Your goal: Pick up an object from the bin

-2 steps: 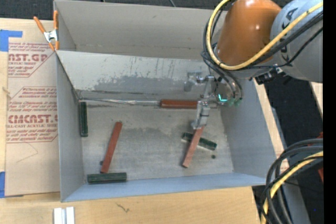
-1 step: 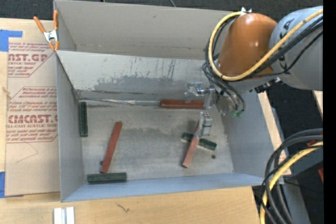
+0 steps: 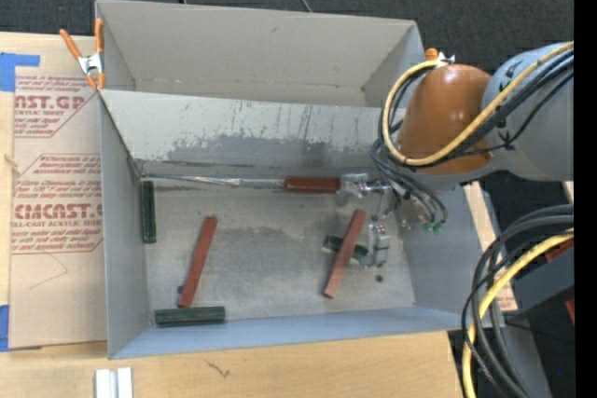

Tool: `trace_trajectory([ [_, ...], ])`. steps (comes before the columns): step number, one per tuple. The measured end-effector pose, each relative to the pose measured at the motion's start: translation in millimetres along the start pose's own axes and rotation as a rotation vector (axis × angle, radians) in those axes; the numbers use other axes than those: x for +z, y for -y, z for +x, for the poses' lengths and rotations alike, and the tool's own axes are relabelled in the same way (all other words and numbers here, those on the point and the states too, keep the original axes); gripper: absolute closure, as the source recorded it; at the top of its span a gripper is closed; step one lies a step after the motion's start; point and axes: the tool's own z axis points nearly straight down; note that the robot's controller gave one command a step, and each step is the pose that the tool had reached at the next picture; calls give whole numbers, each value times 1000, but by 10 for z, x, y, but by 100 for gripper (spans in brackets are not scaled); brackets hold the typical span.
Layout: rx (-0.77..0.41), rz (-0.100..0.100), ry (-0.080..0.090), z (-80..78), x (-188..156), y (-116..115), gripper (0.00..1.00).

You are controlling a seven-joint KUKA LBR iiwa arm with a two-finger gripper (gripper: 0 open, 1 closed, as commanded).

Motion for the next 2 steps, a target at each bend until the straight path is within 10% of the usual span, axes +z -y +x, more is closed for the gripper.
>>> trace_trajectory([
  [1,346,0,-4,-180,292,-192,100],
  [2,346,0,-4,-180,292,-193,100],
])
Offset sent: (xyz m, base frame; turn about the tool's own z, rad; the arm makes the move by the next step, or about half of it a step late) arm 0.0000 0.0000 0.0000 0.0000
